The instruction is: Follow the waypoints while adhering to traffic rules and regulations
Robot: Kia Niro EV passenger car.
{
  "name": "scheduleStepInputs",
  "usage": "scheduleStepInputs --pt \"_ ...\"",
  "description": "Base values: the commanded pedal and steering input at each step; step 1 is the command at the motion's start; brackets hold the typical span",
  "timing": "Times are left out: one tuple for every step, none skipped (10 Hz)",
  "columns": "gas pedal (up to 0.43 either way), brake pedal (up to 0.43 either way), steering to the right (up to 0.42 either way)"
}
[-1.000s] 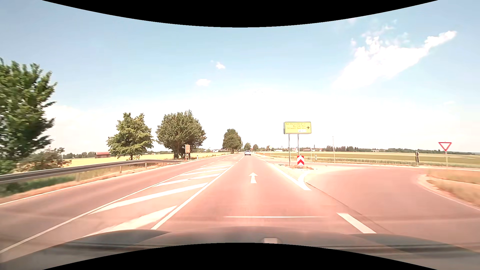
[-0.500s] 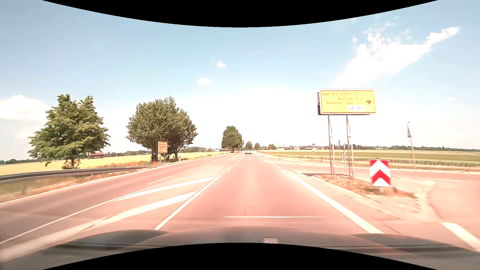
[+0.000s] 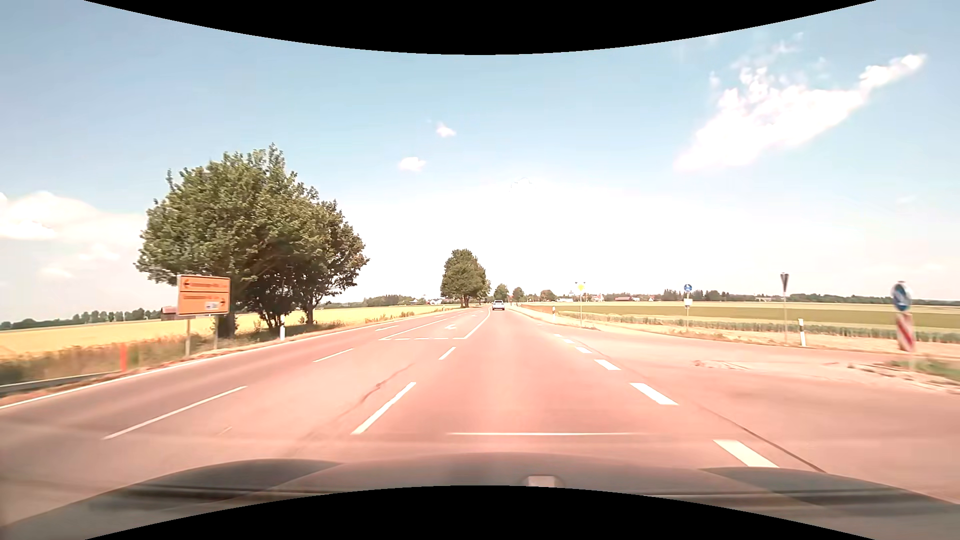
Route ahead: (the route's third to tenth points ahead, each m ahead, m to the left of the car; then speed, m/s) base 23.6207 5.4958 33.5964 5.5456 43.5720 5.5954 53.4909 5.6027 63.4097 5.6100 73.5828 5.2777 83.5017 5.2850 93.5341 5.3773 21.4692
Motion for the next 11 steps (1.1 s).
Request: scheduleStepInputs --pt "0.209 0.000 -0.005" --pt "0.209 0.000 -0.005" --pt "0.209 0.000 -0.004" --pt "0.209 0.000 -0.004" --pt "0.220 0.000 -0.004" --pt "0.220 0.000 -0.004" --pt "0.220 0.000 -0.004" --pt "0.220 0.000 -0.004" --pt "0.220 0.000 -0.004" --pt "0.220 0.000 -0.004" --pt "0.220 0.000 -0.004"
